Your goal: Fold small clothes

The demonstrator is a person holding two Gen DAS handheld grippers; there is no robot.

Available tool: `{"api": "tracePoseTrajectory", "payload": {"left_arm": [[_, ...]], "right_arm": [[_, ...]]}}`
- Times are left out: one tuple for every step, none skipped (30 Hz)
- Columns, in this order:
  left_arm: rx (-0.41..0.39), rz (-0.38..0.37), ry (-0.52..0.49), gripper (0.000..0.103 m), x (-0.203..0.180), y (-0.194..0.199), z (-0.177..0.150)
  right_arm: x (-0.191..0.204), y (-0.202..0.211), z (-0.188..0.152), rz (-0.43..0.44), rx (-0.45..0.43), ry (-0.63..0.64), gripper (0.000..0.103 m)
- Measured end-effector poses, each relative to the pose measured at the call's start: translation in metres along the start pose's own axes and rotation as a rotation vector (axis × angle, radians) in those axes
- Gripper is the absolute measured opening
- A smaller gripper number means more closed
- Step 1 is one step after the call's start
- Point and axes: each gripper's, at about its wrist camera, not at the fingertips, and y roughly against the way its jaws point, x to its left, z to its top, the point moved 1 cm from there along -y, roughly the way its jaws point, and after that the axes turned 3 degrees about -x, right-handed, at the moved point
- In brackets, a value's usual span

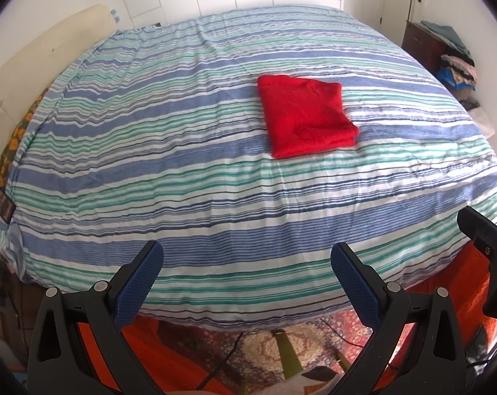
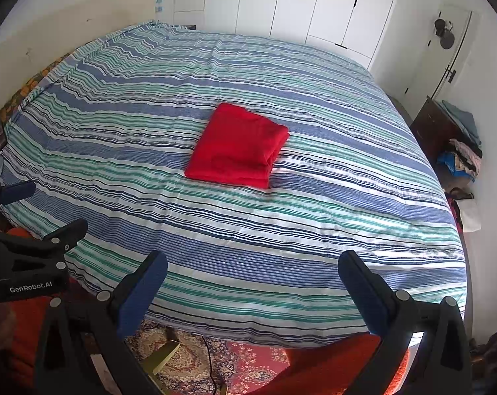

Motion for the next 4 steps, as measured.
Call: {"api": "tracePoseTrajectory", "payload": {"left_arm": [[-0.002,0.001,0.001,0.102,-0.0001,0.0004,-0.0003],[-0.005,0.004,0.002,0.102,-0.0001,0.0010,-0.0002],[-0.007,0.006,0.002,0.102,0.0001,0.0015,-0.0002],[-0.009,0.009,0.001,0.102,-0.0003,0.0017,-0.0001]], "right_arm": [[-0.0002,-0.0006,-0.0011,0.000,0.001,-0.001,0.102],[-0.0005,-0.0013,-0.0017,0.001,0.002,-0.003,0.102],[-0.0008,-0.0016,-0.0021,0.001,0.004,-0.004,0.102],[-0.0011,-0.0022,-0.0025,0.001,0.004,-0.004,0.102]]}}
